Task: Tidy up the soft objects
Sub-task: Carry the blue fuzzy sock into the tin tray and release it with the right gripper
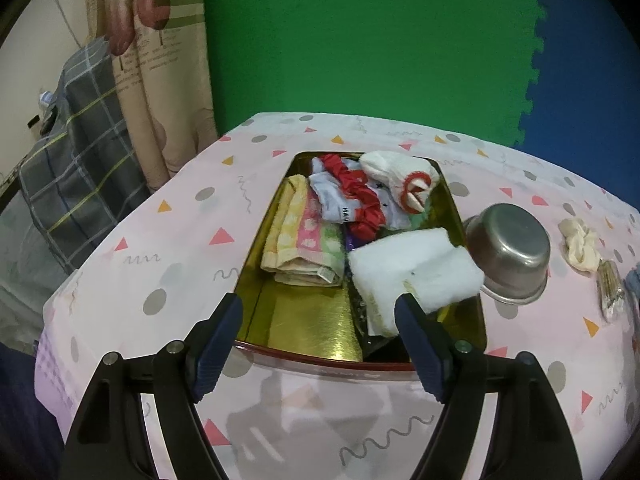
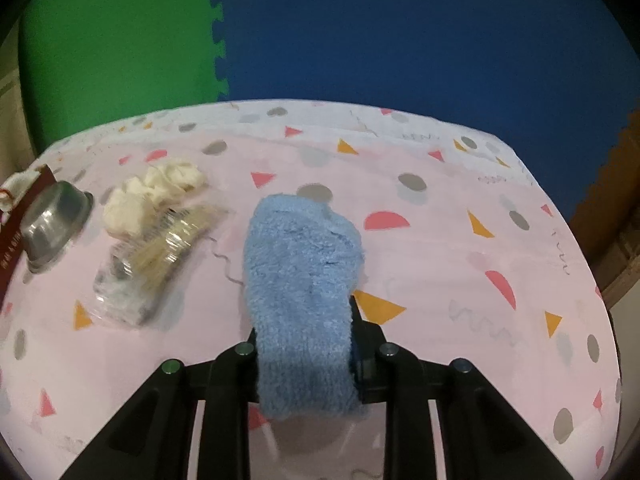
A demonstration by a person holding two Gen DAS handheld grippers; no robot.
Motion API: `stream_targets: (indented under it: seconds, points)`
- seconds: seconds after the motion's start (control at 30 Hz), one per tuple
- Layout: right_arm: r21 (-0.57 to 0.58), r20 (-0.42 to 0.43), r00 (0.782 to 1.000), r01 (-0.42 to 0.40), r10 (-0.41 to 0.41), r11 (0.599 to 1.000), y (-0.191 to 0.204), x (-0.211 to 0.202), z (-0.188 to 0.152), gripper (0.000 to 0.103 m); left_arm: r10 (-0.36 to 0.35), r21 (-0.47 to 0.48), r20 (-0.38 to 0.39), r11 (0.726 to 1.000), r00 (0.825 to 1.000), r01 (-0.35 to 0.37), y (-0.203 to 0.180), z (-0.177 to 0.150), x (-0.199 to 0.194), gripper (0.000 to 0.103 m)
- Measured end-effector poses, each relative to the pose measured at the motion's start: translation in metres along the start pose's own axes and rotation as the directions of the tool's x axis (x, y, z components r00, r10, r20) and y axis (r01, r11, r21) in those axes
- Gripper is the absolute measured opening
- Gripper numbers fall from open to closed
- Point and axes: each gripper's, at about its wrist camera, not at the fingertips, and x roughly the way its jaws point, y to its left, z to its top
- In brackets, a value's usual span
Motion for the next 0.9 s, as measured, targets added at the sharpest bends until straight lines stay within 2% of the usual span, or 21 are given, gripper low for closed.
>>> stream_targets:
  seconds: [0.2,0.33,0.43,0.6,0.9]
  points:
    - [-0.001,0.063,0.997,-0.039,0.039,0.999,0.023,-0.033,0.017,0.025,0.027,-0.054,0.006,0.998,1.000,-0.027,0.013,0.002,0.000,0.077]
    - [-0.016,0.080,0.991,-0.110,0.111,0.994,0.049,-0.057,0.029,0.025,0.041,-0.137,0.001,0.990,0.999,-0.040,0.032,0.003,-0.001,0.078]
    - [-0.045,0.081,0.982,-0.166,0.170,0.985,0.076,-0.072,0.036,0.025,0.072,-0.158,0.001,0.985,0.997,-0.071,0.042,0.002,-0.001,0.079]
    - [-0.108,0.076,0.953,-0.285,0.294,0.952,0.139,-0.085,0.048,0.025,0.158,-0.136,-0.022,0.978,0.987,-0.159,0.052,-0.004,0.003,0.080]
    - [-0.270,0.025,0.892,-0.428,0.450,0.862,0.264,-0.089,0.067,0.025,0.151,-0.160,-0.038,0.975,0.988,-0.155,0.061,-0.002,0.011,0.080]
